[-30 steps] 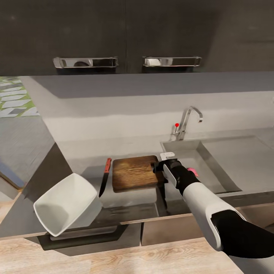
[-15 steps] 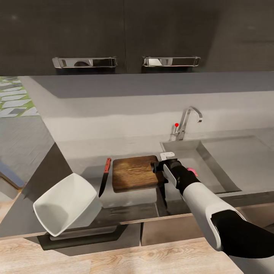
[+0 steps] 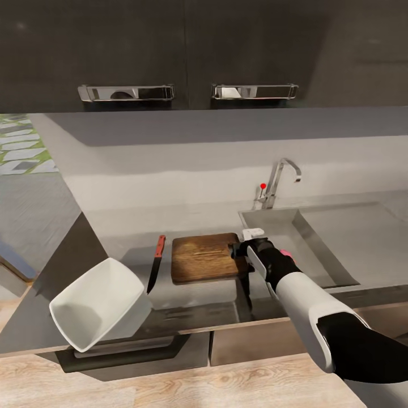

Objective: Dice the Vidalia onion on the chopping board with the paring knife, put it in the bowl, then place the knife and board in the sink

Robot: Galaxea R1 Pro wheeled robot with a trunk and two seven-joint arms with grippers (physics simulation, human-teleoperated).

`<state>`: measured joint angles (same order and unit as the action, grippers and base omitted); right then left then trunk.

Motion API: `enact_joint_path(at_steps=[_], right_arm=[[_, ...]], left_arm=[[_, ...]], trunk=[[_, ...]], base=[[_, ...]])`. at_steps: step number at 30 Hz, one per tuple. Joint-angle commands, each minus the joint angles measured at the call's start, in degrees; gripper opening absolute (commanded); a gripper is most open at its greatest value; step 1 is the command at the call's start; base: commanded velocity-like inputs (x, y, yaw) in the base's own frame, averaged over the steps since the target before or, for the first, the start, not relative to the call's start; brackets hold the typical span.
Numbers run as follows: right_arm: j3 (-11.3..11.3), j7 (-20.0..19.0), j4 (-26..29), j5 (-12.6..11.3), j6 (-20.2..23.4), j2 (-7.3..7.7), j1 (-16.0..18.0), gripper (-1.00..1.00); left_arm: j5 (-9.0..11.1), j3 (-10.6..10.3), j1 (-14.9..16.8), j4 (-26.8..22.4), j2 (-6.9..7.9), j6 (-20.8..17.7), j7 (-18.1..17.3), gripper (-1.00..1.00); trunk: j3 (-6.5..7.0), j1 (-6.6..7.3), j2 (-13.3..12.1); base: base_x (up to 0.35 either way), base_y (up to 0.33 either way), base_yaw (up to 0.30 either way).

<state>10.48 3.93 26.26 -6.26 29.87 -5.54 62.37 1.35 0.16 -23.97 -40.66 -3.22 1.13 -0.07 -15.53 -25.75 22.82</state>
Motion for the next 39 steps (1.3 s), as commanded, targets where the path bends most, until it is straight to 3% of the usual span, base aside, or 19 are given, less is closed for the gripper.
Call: enact_joint_path(at_steps=[1, 19, 20, 39], right_arm=[[0.5, 0.5, -0.1, -0.3, 0.3, 0.06, 0.0, -1.00], [0.4, 0.6, -0.4, -0.3, 0.2, 0.18, 0.0, -1.00], [0.4, 0.6, -0.4, -0.3, 0.2, 0.18, 0.0, 1.00], [0.4, 0.8, 0.6, -0.7, 0.3, 0.18, 0.0, 1.00]], left_arm=[[0.1, 0.0, 0.0, 0.0, -0.02, 0.1, 0.0, 1.00], [0.1, 0.0, 0.1, 0.1, -0.03, 0.1, 0.0, 1.00], [0.1, 0.0, 0.1, 0.1, -0.03, 0.1, 0.0, 1.00], [0.1, 0.0, 0.0, 0.1, -0.03, 0.1, 0.0, 1.00]], trunk=[[-0.10, -0.04, 0.1], [-0.10, -0.04, 0.1], [-0.10, -0.04, 0.1], [-0.10, -0.04, 0.1]], base=[[0.000, 0.000, 0.000], [0.000, 0.000, 0.000], [0.000, 0.000, 0.000], [0.000, 0.000, 0.000]])
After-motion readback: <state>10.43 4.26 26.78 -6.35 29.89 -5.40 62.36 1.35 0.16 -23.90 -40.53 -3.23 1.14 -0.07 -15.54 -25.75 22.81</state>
